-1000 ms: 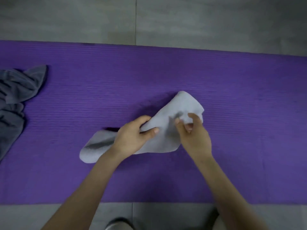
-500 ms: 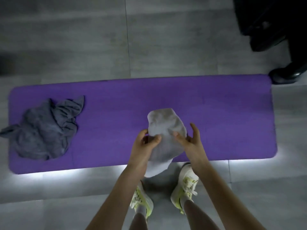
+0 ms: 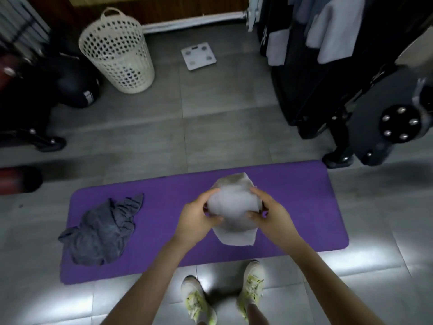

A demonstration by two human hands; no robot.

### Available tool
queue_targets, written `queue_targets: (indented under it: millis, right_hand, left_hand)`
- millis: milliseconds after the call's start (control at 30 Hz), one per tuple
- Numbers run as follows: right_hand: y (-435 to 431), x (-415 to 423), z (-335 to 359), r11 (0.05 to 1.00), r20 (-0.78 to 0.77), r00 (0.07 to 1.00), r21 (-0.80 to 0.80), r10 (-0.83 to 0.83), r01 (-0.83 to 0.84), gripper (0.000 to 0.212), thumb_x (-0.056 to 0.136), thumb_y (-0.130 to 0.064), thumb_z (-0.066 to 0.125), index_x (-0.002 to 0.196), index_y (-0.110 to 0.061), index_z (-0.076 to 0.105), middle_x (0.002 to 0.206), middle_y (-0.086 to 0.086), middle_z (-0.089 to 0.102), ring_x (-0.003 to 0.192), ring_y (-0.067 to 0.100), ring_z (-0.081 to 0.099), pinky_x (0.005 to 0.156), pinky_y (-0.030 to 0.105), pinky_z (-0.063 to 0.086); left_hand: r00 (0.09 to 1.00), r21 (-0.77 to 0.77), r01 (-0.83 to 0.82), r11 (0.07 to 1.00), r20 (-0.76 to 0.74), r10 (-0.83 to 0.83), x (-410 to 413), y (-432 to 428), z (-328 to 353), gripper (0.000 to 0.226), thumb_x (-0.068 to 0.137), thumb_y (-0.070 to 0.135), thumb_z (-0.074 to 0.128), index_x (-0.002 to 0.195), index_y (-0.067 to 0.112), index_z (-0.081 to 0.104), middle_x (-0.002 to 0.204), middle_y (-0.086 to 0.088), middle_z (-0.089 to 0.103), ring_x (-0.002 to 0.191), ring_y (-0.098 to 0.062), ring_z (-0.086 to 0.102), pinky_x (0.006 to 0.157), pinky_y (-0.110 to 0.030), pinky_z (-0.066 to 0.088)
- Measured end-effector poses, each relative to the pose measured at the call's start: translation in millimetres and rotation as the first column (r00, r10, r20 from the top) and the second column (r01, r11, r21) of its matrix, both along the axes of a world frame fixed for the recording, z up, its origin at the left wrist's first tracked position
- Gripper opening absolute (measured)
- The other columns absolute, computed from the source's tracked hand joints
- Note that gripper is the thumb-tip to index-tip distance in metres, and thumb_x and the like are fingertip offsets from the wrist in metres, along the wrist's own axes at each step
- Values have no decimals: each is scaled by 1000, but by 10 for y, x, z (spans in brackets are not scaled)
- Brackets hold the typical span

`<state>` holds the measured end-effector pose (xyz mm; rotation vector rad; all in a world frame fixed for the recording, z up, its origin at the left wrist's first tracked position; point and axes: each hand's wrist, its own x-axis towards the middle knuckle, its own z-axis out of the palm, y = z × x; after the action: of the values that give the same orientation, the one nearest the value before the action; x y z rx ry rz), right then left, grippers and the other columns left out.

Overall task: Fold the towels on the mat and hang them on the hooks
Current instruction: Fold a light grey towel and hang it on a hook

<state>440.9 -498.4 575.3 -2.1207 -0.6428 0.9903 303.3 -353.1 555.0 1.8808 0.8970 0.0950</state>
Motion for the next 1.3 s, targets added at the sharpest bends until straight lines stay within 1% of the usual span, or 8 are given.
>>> queue_targets:
  millis: [133, 300, 467, 700, 833, 1100, 1200, 1300]
  right_hand:
    - [-158, 144, 550, 999, 124, 992, -35, 37, -32, 48, 85, -27, 67, 130, -23, 52, 108, 5, 65, 90, 19, 59, 80, 30, 49]
    - [-392, 381, 1117, 998, 287, 956, -50, 58, -45, 42, 86, -35, 64, 126, -27, 56, 103, 0, 68, 89, 18, 59, 69, 23, 39]
    - [-616, 749, 1442, 1000, 357, 934, -5, 24, -24, 38, 84, -36, 65, 121, -31, 59, 102, -7, 69, 95, 16, 61, 70, 23, 38]
    - [-424, 1399, 1751, 998, 461, 887, 62, -20, -10, 34, 85, -27, 65, 118, -31, 60, 103, -4, 68, 99, 18, 61, 82, 31, 46]
    - [-66, 1908, 1849, 998, 522, 853, 67, -21, -16, 36, 87, -27, 64, 122, -27, 58, 96, -4, 66, 93, 16, 61, 75, 27, 45]
    - [1296, 3300, 1957, 1000, 577, 816, 15, -27, 22, 35, 87, -29, 62, 121, -28, 58, 85, -10, 59, 83, 12, 57, 70, 25, 43]
    - [1916, 3907, 2032, 997, 576, 818, -62, -7, 52, 36, 87, -28, 60, 123, -32, 56, 82, -8, 61, 76, 11, 56, 68, 27, 45]
    - [2529, 4512, 2246, 992, 516, 855, -75, -49, 102, 37, 88, -25, 59, 124, -33, 55, 97, -1, 67, 92, 16, 61, 81, 33, 48]
  left_hand:
    - [973, 319, 219, 922, -146, -180, 178, -22, 545, 63, 69, 31, 79, 127, 24, 56, 103, -7, 67, 97, -24, 57, 80, -28, 44]
    - [935, 657, 353, 666, -233, -265, 435, -210, 1070, 54, 70, 61, 53, 107, 25, 67, 75, 3, 68, 75, -23, 58, 67, -31, 44]
    - [931, 570, 363, 737, -245, -269, 859, -394, 1474, 56, 76, 51, 67, 127, 33, 54, 103, 1, 51, 104, -19, 44, 88, -27, 36]
    - [922, 542, 386, 747, -196, -334, 1526, -205, 1713, 50, 85, 42, 61, 131, 26, 51, 111, -2, 50, 110, -20, 43, 95, -29, 35]
    - [920, 578, 379, 722, -154, -360, 1978, 215, 1797, 43, 88, 42, 58, 127, 27, 55, 114, 0, 53, 110, -17, 45, 88, -22, 34]
    - [922, 619, 322, 717, -34, -385, 3347, 2143, 2107, 17, 86, 29, 64, 99, 21, 70, 93, 11, 57, 94, -9, 56, 83, -24, 44]
    - [908, 629, 337, 701, -21, -418, 4051, 3048, 2318, 12, 86, 25, 63, 95, 20, 71, 90, 10, 61, 88, -6, 58, 73, -8, 37]
    - [864, 635, 397, 662, -15, -504, 4851, 3820, 2599, 14, 88, 22, 61, 98, 19, 70, 91, 10, 59, 90, -8, 59, 72, -6, 36]
